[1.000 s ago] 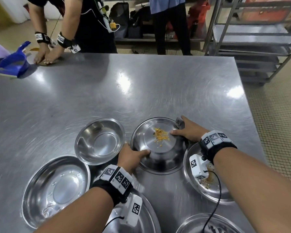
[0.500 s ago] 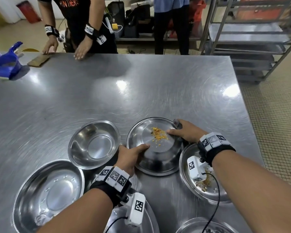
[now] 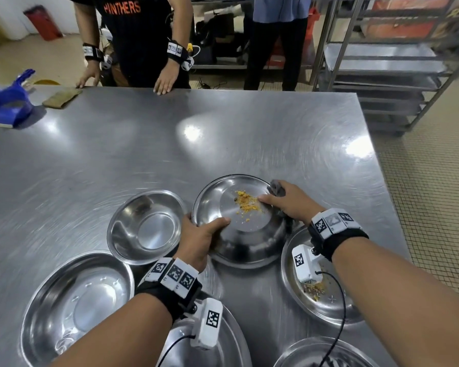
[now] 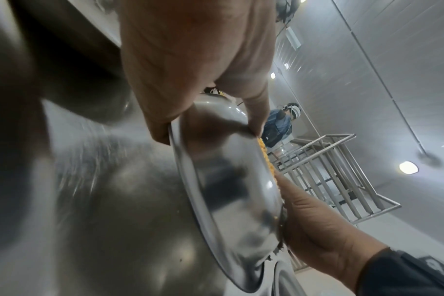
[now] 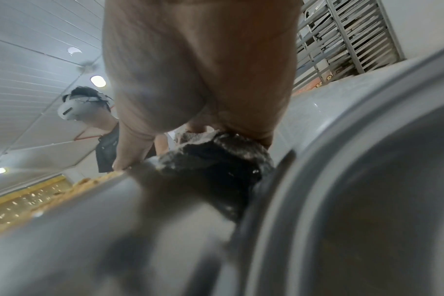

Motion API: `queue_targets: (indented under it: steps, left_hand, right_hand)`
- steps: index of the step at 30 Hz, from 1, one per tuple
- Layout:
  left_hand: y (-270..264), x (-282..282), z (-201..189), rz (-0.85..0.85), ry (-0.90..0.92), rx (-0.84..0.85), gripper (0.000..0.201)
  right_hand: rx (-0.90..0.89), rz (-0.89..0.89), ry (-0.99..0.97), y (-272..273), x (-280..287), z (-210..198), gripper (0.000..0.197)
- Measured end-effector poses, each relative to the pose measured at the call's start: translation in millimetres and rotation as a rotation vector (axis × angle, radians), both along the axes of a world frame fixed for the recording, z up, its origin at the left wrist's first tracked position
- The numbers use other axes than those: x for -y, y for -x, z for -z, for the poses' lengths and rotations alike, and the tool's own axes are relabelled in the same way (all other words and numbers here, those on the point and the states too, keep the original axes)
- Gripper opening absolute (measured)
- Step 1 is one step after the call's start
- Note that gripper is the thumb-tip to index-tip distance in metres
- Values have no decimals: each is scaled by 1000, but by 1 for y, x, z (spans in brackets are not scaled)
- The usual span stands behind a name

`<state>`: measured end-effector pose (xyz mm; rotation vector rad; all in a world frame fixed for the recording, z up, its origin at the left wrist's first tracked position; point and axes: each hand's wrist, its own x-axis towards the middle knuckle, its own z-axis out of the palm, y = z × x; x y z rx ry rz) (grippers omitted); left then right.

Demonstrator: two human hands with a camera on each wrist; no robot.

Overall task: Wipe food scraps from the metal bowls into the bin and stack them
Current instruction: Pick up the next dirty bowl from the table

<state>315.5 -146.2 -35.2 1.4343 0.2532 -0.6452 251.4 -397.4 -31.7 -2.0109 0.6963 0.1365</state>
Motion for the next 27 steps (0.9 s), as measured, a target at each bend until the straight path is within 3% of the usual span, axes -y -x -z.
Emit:
queue_targets:
  steps: [5,11,15,21,27]
  left_hand:
    - [-12,-12,-18,44,124,1,110]
    - [-10,-32,-53,55,315,-2,72]
    - [4,-43,-86,59,287,72,53]
    - [28,-70,-107,92,287,142,68]
    - [54,-85,-108,238,260,200,104]
  right_hand:
    - [100,37,115,0,-15,-39,86]
    - [275,78,208,16,-44,-77,63]
    - [336,124,315,35,-64,-93,63]
    - [412,164,437,82,-91,-106,78]
    - [432,245,482,145,-117,-111,77]
